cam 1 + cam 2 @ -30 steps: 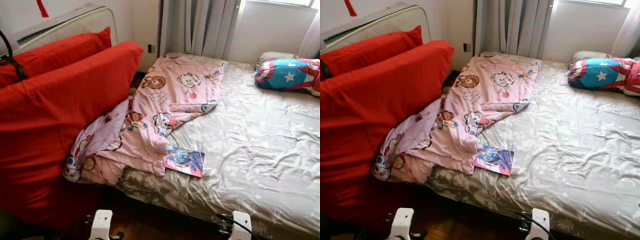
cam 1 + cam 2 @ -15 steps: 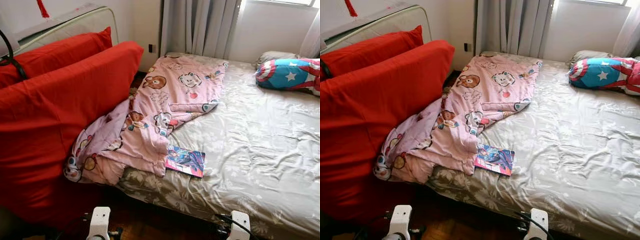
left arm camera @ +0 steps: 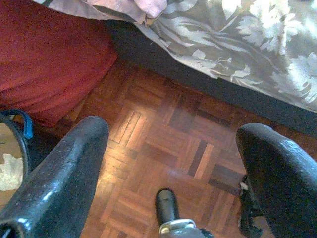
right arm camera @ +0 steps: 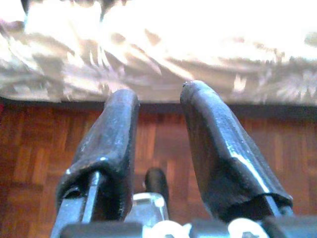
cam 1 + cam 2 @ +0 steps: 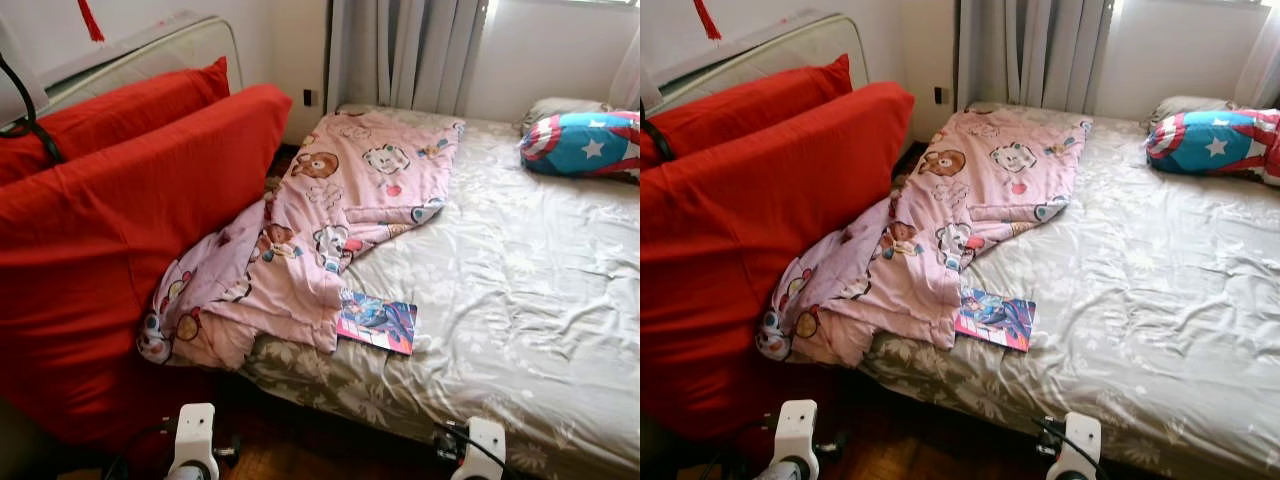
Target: Clean up the room
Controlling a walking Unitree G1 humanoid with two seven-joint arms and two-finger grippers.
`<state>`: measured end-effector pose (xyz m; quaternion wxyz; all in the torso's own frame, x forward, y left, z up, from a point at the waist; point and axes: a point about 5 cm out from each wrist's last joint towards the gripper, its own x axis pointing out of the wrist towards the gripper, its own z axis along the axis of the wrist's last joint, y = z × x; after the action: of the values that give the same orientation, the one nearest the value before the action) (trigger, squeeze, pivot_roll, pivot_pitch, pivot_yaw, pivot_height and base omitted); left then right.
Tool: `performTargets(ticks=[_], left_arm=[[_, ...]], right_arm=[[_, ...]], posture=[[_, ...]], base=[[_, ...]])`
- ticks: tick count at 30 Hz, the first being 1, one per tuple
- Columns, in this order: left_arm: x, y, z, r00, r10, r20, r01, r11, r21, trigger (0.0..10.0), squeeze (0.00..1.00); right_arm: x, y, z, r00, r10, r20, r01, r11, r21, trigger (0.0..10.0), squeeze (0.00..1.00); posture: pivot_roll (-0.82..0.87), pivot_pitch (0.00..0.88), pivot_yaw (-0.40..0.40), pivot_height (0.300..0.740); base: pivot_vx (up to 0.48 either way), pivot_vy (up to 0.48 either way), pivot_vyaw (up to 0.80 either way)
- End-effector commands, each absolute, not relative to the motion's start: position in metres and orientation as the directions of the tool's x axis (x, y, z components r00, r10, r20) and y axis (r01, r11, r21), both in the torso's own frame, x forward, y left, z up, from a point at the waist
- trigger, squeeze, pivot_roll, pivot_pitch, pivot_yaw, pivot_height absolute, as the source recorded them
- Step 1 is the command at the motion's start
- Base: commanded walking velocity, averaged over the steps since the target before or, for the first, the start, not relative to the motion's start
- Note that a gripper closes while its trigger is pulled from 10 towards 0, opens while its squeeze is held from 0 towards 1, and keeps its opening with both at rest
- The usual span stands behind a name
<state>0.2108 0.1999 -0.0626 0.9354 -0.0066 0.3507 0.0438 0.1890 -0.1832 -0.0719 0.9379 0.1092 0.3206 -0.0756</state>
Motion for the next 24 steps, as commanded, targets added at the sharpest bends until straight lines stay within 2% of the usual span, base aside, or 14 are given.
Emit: performTargets(ticks=[1, 6, 7, 8, 9, 11, 12, 14, 16, 17, 19, 24], left_arm=[[0.206, 0.201, -0.064, 0.753, 0.083, -0.653, -0.103, 0.995, 0.007, 10.0, 0.0], [0.208, 0.2, -0.061, 0.789, 0.077, -0.609, -0.118, 0.993, -0.027, 10.0, 0.0], [0.231, 0.201, -0.045, 0.845, 0.077, -0.53, -0.093, 0.996, -0.002, 10.0, 0.0], [0.269, 0.2, -0.012, 0.928, 0.056, -0.369, -0.048, 0.998, 0.031, 10.0, 0.0], [0.281, 0.198, 0.001, 0.952, 0.041, -0.304, -0.03, 0.999, 0.039, 10.0, 0.0], [0.291, 0.194, 0.016, 0.977, 0.013, -0.215, -0.002, 0.999, 0.052, 10.0, 0.0], [0.291, 0.194, 0.016, 0.977, 0.013, -0.215, -0.002, 0.999, 0.052, 10.0, 0.0], [0.297, 0.189, 0.03, 0.994, -0.001, -0.113, 0.002, 1.0, 0.004, 10.0, 0.0], [0.299, 0.189, 0.033, 0.996, -0.003, -0.089, 0.002, 1.0, -0.007, 10.0, 0.0], [0.301, 0.19, 0.037, 0.998, -0.002, -0.068, 0.001, 1.0, -0.017, 10.0, 0.0], [0.302, 0.191, 0.04, 0.999, -0.002, -0.051, 0.001, 1.0, -0.026, 10.0, 0.0], [0.301, 0.194, 0.042, 0.999, -0.016, -0.034, 0.016, 1.0, -0.01, 10.0, 0.0]], right_arm=[[0.19, -0.184, -0.068, 0.815, -0.064, -0.575, 0.188, 0.97, 0.157, 10.0, 0.0], [0.193, -0.183, -0.063, 0.861, -0.038, -0.507, 0.151, 0.971, 0.184, 10.0, 0.0], [0.193, -0.183, -0.062, 0.869, -0.036, -0.494, 0.144, 0.973, 0.182, 10.0, 0.0], [0.194, -0.183, -0.06, 0.879, -0.04, -0.476, 0.139, 0.975, 0.174, 10.0, 0.0], [0.194, -0.183, -0.059, 0.883, -0.044, -0.468, 0.139, 0.976, 0.171, 10.0, 0.0], [0.194, -0.184, -0.057, 0.897, -0.047, -0.44, 0.125, 0.981, 0.15, 10.0, 0.0], [0.194, -0.184, -0.057, 0.897, -0.047, -0.44, 0.125, 0.981, 0.15, 10.0, 0.0], [0.194, -0.184, -0.055, 0.91, -0.065, -0.41, 0.135, 0.98, 0.145, 10.0, 0.0], [0.194, -0.185, -0.054, 0.913, -0.067, -0.402, 0.132, 0.982, 0.135, 10.0, 0.0], [0.236, -0.19, -0.026, 0.955, -0.079, -0.284, 0.117, 0.986, 0.119, 10.0, 0.0], [0.284, -0.193, 0.017, 0.987, -0.093, -0.132, 0.108, 0.988, 0.113, 10.0, 0.0], [0.3, -0.198, 0.043, 0.995, -0.098, 0.003, 0.098, 0.993, 0.069, 10.0, 0.0]], posture=[[-0.08, 0.0, -0.003, 0.74], [-0.08, 0.0, -0.004, 0.74], [-0.08, 0.0, -0.003, 0.74], [-0.08, 0.0, -0.003, 0.74], [-0.08, 0.0, -0.003, 0.74], [-0.09, 0.0, 0.001, 0.74], [-0.09, 0.0, 0.001, 0.74], [-0.1, 0.0, 0.007, 0.74], [-0.1, 0.0, 0.006, 0.74], [-0.1, 0.0, 0.004, 0.74], [-0.09, 0.0, 0.003, 0.74], [-0.1, 0.0, 0.007, 0.74]], base=[[0.0, 0.0, 0.0], [0.0, 0.0, 0.0], [0.0, 0.0, 0.0], [0.0, 0.0, 0.0], [0.0, 0.0, 0.0], [0.0, 0.0, 0.0], [0.0, 0.0, 0.0], [0.0, 0.0, 0.0], [0.0, 0.0, 0.0], [0.0, 0.0, 0.0], [0.0, 0.0, 0.0], [0.0, 0.0, 0.0]])
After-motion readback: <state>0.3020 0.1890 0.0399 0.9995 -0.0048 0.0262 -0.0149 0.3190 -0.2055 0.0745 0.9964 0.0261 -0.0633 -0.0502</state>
